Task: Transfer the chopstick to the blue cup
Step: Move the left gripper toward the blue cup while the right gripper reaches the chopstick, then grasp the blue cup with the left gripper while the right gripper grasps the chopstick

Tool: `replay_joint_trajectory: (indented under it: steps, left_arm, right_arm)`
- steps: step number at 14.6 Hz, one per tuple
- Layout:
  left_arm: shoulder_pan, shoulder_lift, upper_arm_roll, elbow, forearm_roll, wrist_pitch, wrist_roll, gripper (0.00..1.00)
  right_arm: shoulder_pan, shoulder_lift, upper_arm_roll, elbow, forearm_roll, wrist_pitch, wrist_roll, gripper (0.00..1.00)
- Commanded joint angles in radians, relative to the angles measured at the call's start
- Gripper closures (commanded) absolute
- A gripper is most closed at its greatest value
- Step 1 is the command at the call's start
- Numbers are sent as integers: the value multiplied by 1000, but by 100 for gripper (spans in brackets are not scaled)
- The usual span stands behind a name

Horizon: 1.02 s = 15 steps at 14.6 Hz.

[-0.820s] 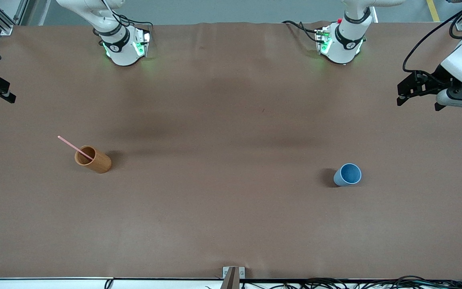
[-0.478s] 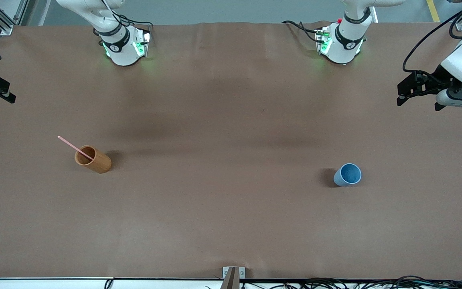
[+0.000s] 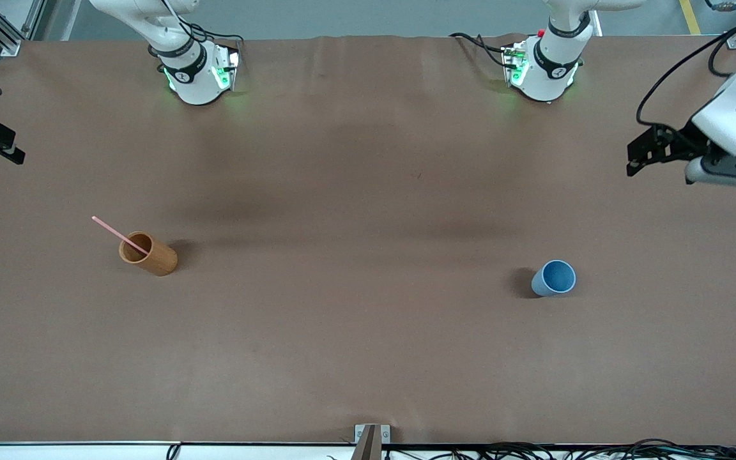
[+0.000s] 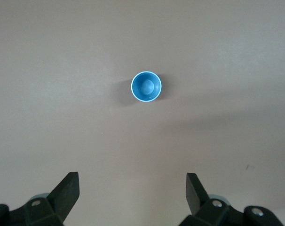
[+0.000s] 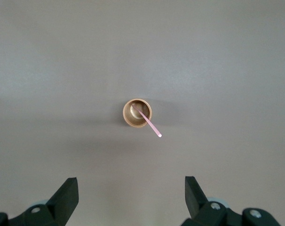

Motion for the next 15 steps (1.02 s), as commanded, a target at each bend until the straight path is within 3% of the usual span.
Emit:
replay_joint_trajectory:
  steps: [1,3,7,13,15]
  left_arm:
    - [10,128,3,14,-23,88,13,0]
    - [12,188,3,-9,-21,182,13,0]
    - [15,262,4,-149,-20,430,13,0]
    - [16,445,4,-230,-21,731,-1,0]
    - [15,449,4,-270,-21,779,-4,0]
  right_arm:
    - [-48,-10,9,-24,18,11,-18,0]
    - [-87,-10,9,-79,55,43,-25,0]
    - [-188,-12,9,-244,144,182,-131,2]
    - [-205,-10,9,-493,198,458,-154,14]
    - [-207,-9,8,-556,279,511,-159,17]
